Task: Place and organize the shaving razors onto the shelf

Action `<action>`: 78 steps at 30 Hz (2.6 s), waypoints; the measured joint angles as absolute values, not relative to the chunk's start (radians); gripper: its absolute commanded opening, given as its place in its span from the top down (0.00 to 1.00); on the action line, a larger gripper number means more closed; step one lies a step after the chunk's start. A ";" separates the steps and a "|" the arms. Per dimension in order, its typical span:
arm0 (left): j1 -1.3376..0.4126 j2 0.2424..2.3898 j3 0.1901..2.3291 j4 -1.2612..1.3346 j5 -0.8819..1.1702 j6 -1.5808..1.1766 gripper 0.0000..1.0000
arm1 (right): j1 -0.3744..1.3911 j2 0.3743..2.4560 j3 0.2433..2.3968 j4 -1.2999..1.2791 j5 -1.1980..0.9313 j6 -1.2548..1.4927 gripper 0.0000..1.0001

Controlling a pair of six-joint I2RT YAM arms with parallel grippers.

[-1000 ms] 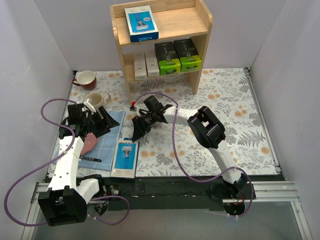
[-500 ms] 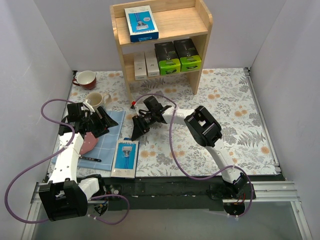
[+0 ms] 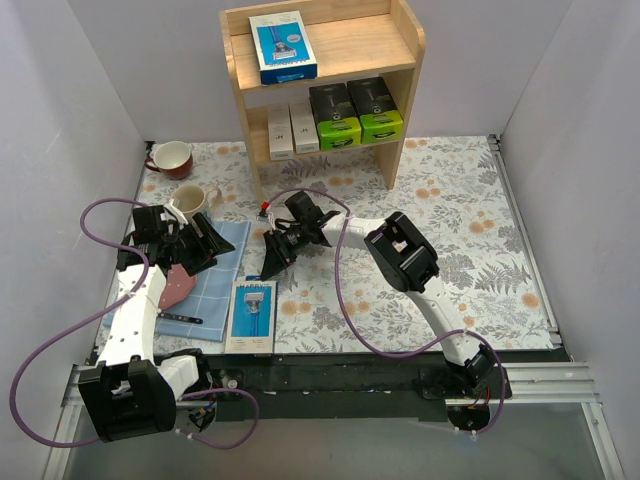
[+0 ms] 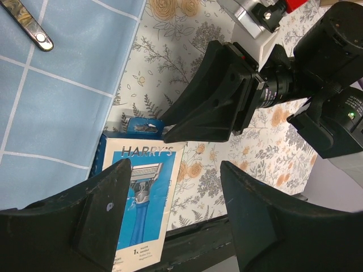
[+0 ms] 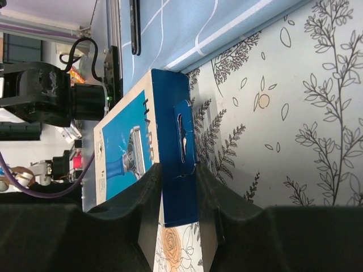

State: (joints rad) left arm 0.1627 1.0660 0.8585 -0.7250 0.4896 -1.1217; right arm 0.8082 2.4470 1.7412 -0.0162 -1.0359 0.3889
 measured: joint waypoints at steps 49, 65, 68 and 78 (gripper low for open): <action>-0.352 1.287 0.772 -0.497 0.722 -1.176 1.00 | 0.582 1.650 0.885 -0.102 -0.669 0.355 0.56; -0.382 1.281 0.601 -0.459 0.695 -1.280 0.39 | 0.474 1.801 1.130 -0.102 -0.622 0.240 0.44; -0.376 1.281 0.595 -0.447 0.661 -1.291 0.40 | 0.484 1.911 1.225 -0.088 -0.634 0.237 0.43; -0.239 1.366 0.599 -0.319 0.552 -1.343 0.40 | 0.538 2.012 1.280 -0.075 -0.673 0.229 0.36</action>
State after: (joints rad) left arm -0.2386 1.3663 0.5991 -0.3187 0.5518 -1.3426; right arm 0.5381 2.0117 1.2804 -0.0750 -0.6735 0.2295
